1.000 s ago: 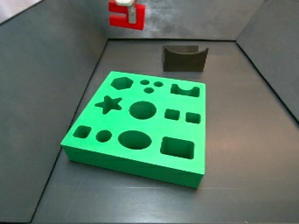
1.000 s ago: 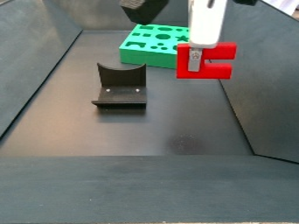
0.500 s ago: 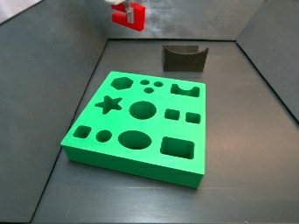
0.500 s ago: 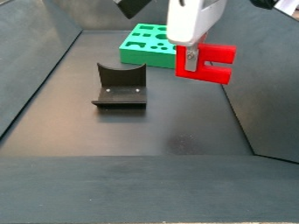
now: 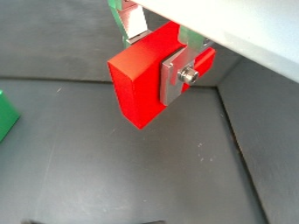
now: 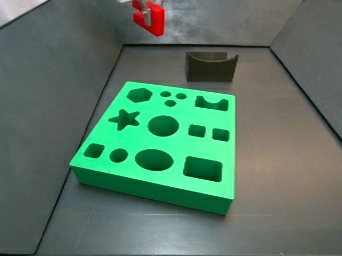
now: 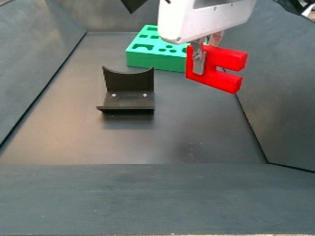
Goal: Pick up the double-square object. Move up. Rotate the double-square object. Place the double-square object on the fixture. Regrasp the double-square object. Move to above the board. Insert the double-square object.
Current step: Rotate the double-square object.
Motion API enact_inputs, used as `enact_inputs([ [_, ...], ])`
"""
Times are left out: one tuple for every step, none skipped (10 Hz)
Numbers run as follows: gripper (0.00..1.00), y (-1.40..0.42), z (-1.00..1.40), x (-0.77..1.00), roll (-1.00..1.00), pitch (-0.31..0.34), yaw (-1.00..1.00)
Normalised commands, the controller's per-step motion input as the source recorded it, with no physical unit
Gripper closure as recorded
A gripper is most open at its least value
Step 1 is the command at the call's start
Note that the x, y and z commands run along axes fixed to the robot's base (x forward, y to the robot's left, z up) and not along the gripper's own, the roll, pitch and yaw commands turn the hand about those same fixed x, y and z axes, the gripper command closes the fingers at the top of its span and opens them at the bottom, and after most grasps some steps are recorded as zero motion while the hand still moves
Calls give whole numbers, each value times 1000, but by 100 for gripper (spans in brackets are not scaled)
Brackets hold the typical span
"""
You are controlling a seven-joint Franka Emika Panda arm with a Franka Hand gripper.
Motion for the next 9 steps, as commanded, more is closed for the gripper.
enact_inputs([
  [100,10,-6,-17,-24,2,-1000],
  [100,10,-6,-17,-26,2,-1000],
  [100,10,-5,-17,-30,3,-1000],
  [100,10,-5,-17,-33,3,-1000],
  [100,10,-5,-16,-39,4,-1000],
  [100,10,-5,-16,-43,4,-1000],
  [100,10,-5,-16,-54,5,-1000],
  [100,10,-5,-16,-66,6,-1000],
  [100,10,-5,-16,-70,6,-805],
])
